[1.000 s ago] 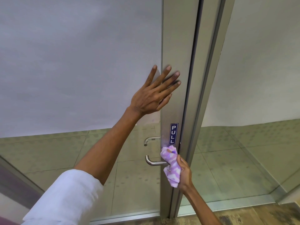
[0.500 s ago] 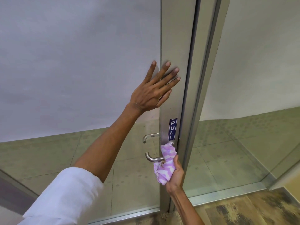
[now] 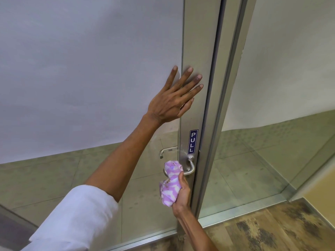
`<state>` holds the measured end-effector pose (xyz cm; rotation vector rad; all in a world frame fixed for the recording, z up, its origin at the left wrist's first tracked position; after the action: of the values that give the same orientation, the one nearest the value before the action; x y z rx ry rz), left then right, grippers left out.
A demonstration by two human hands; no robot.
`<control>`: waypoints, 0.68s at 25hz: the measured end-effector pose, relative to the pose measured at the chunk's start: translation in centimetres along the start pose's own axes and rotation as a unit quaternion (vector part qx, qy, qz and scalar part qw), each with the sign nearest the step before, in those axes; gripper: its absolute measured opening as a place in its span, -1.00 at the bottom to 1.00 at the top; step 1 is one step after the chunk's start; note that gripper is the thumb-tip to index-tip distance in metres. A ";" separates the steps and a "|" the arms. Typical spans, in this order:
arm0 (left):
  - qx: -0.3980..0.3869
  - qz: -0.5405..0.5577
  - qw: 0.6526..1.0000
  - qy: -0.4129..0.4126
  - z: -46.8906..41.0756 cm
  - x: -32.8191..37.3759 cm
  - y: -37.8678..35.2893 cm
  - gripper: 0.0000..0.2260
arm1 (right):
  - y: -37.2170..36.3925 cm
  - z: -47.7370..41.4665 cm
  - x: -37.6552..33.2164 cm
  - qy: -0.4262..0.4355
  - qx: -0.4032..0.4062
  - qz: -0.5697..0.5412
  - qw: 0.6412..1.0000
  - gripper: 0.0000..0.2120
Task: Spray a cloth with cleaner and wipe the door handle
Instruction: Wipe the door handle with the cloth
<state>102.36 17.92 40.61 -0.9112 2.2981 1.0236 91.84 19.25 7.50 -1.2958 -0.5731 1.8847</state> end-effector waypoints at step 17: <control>-0.002 0.019 1.000 -0.001 0.1 -0.1 0.2 -0.57 | -1.6 1.1 -0.6 -0.026 0.004 0.011 1.000 -0.31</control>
<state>102.26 18.13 40.68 -0.8692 2.3206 1.0459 91.46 19.85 9.40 -1.2559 -0.5812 1.9412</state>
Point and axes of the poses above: each hand's wrist, its own z-axis away from the middle knuckle, its own y-axis out of the back of the hand, x = y × z, the point moved 5 cm from there along -z, towards the middle knuckle, and after that the axes turned 7 degrees about -y, right-handed, at the moved point
